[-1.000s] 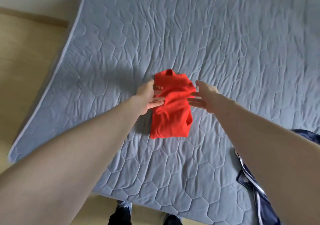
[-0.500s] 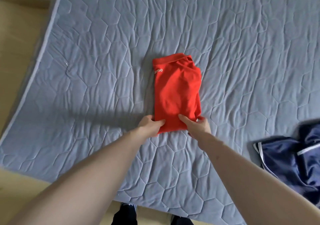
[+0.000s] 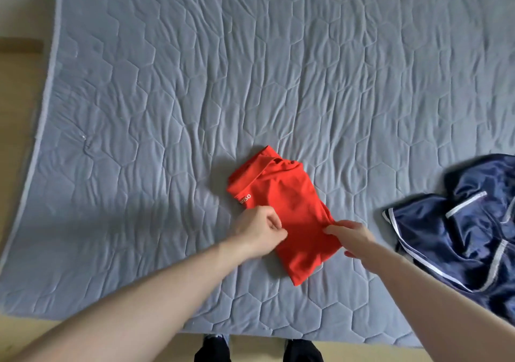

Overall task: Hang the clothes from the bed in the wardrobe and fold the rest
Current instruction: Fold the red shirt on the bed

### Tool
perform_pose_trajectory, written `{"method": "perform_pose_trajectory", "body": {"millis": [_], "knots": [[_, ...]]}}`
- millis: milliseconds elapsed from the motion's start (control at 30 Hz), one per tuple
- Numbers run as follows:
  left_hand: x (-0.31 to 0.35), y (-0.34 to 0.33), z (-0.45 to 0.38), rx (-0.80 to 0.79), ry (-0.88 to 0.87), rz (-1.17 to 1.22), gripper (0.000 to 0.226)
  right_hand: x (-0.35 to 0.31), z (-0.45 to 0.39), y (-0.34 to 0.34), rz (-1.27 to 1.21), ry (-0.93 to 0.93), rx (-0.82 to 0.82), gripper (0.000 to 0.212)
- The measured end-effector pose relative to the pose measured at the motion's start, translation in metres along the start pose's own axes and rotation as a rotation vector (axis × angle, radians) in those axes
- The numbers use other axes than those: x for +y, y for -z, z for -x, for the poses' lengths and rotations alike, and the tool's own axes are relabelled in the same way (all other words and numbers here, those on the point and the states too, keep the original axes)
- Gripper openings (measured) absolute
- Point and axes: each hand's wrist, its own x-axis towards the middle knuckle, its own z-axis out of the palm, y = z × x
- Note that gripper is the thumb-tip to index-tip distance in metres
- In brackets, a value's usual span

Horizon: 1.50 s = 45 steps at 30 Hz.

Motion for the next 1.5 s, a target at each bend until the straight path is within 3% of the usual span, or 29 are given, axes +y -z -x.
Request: {"method": "perform_pose_trajectory", "body": {"millis": [67,133,200,267,433,500,700,767,900,1067,1267,1500], "knots": [[0.011,0.025,-0.027,0.29,-0.108,-0.008,0.03,0.012,-0.005,-0.001,-0.12,0.01,0.046,0.033],[0.015,0.049,-0.06,0.379,-0.151,-0.126,0.065,0.024,-0.002,-0.009,-0.275,-0.031,0.056,0.054],[0.013,0.069,-0.086,0.282,-0.051,-0.22,0.106,0.033,0.006,-0.023,-0.34,-0.051,0.036,0.063],[0.01,0.074,-0.105,0.1,0.063,-0.142,0.134,0.041,0.009,-0.04,-0.386,-0.036,0.005,0.058],[0.016,0.061,-0.135,-0.099,0.073,-0.072,0.156,0.053,-0.01,-0.064,-0.671,-0.066,0.015,0.039],[0.014,0.051,-0.14,-0.121,0.077,-0.041,0.149,0.058,-0.019,-0.065,-0.788,-0.082,0.023,0.034],[-0.021,0.019,-0.116,-0.11,0.125,0.351,0.072,0.059,-0.019,-0.063,-0.946,-0.088,0.06,0.031],[-0.03,0.021,-0.095,-0.142,0.153,0.553,0.058,0.051,-0.005,-0.058,-0.93,-0.086,0.067,0.027],[-0.046,0.043,-0.042,-0.156,0.243,0.739,0.053,0.031,0.031,-0.037,-0.795,-0.001,0.042,0.023],[-0.041,0.103,0.07,-0.075,0.203,0.896,0.061,-0.011,0.129,0.0,-0.622,0.105,-0.071,0.028],[-0.018,0.167,0.218,0.041,0.151,1.058,0.051,-0.049,0.263,0.019,-0.423,0.252,-0.098,0.031],[-0.01,0.209,0.414,0.559,0.218,1.003,0.031,-0.083,0.414,0.006,-0.033,0.646,-0.074,0.049]]}}
